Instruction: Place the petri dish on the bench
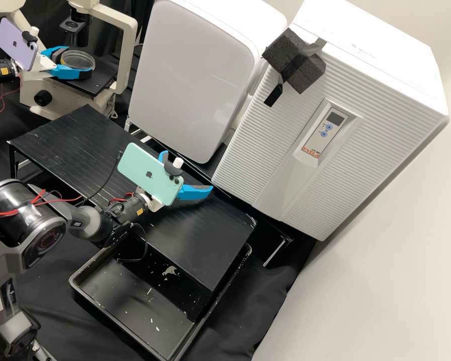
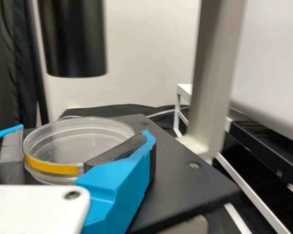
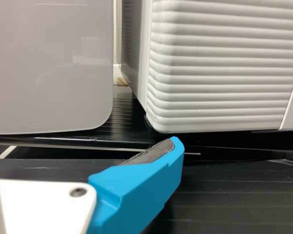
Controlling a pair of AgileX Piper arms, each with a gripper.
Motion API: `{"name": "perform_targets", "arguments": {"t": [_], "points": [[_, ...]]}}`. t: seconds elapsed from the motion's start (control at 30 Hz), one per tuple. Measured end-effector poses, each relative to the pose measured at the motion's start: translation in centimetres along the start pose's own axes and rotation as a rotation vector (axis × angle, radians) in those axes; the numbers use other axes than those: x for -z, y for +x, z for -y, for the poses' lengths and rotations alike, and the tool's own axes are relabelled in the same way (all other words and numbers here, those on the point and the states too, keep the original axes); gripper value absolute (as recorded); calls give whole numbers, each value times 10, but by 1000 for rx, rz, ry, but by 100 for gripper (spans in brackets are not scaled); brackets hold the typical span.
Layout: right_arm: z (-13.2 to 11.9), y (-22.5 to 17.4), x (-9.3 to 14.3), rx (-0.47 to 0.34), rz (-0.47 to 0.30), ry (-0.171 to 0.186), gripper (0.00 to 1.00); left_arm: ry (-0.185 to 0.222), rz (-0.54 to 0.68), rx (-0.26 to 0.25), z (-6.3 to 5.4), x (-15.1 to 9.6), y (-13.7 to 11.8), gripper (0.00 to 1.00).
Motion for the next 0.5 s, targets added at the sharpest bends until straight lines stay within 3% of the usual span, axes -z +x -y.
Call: {"name": "perform_targets", "arguments": {"t": [0.13, 0.27, 0.5], "points": [[0, 0, 0, 0, 0, 0, 100, 14, 61, 16, -2, -15, -14, 0], [0, 0, 0, 0, 0, 0, 100, 55, 151, 26, -4, -36, -31, 0], [0, 0, 0, 0, 0, 0, 100, 57, 309, 6, -3, -74, -60, 0]]}}
